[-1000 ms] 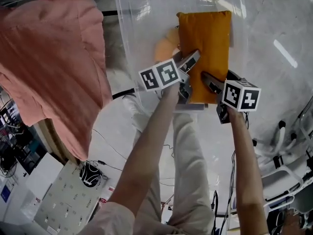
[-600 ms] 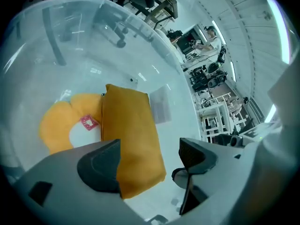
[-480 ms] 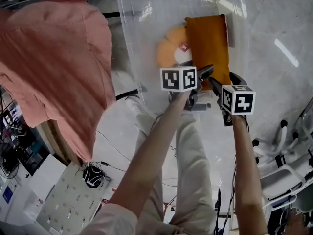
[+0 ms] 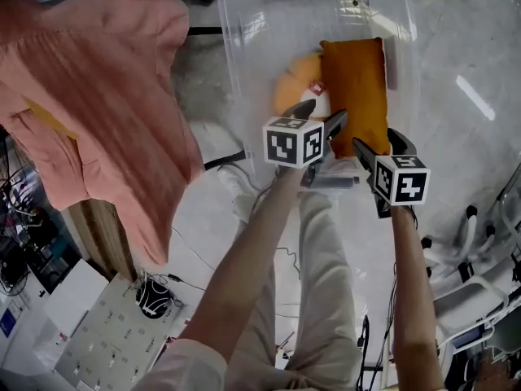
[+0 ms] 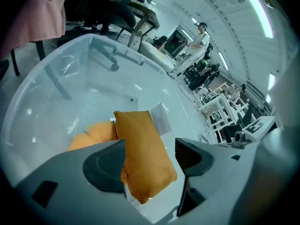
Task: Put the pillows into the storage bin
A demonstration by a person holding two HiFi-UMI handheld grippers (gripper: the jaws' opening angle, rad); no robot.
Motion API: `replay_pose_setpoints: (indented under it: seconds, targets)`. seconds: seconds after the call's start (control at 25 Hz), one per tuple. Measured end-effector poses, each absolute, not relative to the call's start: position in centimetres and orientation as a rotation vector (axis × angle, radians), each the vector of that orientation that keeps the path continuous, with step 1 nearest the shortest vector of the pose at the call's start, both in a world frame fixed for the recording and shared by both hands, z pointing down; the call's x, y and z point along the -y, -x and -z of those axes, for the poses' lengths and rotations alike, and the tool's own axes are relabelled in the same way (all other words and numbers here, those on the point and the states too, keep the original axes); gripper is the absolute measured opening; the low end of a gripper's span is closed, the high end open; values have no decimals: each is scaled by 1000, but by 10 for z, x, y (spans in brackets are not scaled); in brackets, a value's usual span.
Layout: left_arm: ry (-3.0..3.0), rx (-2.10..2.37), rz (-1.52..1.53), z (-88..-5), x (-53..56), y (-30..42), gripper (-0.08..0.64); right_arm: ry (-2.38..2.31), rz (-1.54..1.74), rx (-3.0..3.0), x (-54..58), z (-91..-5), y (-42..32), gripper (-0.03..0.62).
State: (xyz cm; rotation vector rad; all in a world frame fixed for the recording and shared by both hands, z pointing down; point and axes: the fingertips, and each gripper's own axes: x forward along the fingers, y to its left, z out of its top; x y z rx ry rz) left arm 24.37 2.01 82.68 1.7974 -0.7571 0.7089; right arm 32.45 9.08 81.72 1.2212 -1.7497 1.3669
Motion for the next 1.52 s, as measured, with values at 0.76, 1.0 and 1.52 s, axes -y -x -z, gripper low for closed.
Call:
replay_pose_setpoints:
  seconds: [0.76, 1.0, 1.52]
  targets:
    - [-1937, 950, -599, -690, -2, -155, 285, -1177, -1299, 2015, -76, -673, -227, 407]
    - [-2045, 965, -576, -608, 5, -140, 288, -1184, -1262, 2133, -51, -596, -204, 407]
    - [-2099, 1114, -441, -485, 17, -60, 295, -1122, -1258, 2325, -36, -491, -120, 408]
